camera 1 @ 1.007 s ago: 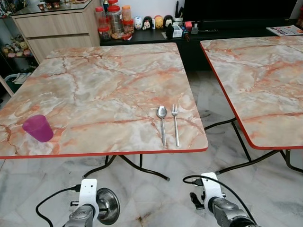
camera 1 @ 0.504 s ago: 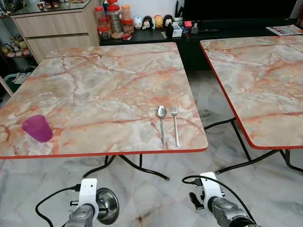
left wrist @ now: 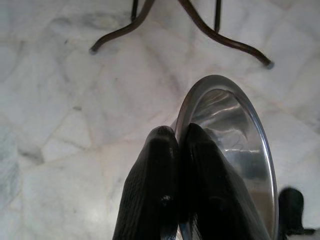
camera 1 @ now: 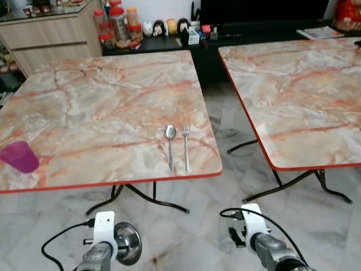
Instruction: Setting the table
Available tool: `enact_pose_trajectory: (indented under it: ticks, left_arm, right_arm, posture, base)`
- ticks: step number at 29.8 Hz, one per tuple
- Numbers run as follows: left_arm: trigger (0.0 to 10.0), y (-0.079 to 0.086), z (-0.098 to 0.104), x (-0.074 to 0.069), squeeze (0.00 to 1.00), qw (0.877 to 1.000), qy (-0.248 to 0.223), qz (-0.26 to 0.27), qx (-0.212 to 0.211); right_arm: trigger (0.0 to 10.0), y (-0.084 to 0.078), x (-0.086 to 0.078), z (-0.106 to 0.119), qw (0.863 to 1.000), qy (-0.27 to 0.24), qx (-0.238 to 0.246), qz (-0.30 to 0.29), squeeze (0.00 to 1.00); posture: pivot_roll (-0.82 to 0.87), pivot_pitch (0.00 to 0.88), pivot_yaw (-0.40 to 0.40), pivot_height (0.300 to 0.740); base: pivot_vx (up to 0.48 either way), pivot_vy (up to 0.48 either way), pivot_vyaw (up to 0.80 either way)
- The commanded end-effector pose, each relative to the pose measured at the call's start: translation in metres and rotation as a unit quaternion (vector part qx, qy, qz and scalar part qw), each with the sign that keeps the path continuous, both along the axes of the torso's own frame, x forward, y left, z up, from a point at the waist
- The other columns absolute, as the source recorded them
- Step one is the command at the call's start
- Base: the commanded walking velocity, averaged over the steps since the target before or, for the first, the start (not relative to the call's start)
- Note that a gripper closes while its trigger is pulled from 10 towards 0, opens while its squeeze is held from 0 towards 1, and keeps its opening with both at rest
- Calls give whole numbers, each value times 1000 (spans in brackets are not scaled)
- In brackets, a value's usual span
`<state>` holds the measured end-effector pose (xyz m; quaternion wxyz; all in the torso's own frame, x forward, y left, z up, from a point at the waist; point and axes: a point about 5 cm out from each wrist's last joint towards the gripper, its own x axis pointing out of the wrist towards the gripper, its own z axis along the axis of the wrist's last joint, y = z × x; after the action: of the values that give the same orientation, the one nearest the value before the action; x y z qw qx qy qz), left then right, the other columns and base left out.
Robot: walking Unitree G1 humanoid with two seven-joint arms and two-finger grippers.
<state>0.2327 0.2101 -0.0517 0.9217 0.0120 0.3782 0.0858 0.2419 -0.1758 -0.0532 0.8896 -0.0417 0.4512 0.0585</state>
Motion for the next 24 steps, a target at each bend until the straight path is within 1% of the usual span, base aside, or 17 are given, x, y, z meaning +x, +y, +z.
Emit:
enact_pose_trajectory:
  ticks: [1, 5, 11, 13, 18, 24]
  left_arm:
    - [10000, -1, -3, -4, 0, 1000, 10, 6, -4]
    - [10000, -2, -4, -4, 0, 1000, 12, 2, -4]
    - [10000, -2, -4, -4, 0, 1000, 13, 1, -4]
    - [10000, -2, -4, -5, 0, 1000, 13, 0, -4]
    - [10000, -2, -4, -5, 0, 1000, 15, -2, -3]
    - [10000, -2, -4, -5, 0, 1000, 16, -1, -3]
  right_arm:
    - [10000, -4, 0, 0, 1000, -1, -6, -3, 0]
    - [10000, -5, -1, 0, 1000, 1, -4, -8, 0]
    - [10000, -5, -1, 0, 1000, 3, -7, 0, 0]
    - [10000, -5, -1, 0, 1000, 0, -11, 4, 0]
    - [10000, -5, -1, 0, 1000, 0, -14, 5, 0]
    - [10000, -5, -2, -1, 1000, 3, -12, 5, 0]
  posture:
    - [-64, 38, 60, 740]
    - [-71, 29, 61, 740]
    - [-69, 26, 60, 740]
    - [-74, 13, 65, 740]
    - [-78, 7, 68, 740]
    - [-78, 7, 68, 740]
  base:
    - [0, -300, 0]
    - [0, -303, 0]
    - [0, -301, 0]
    - [0, -296, 0]
    - [0, -286, 614]
    - [0, -284, 0]
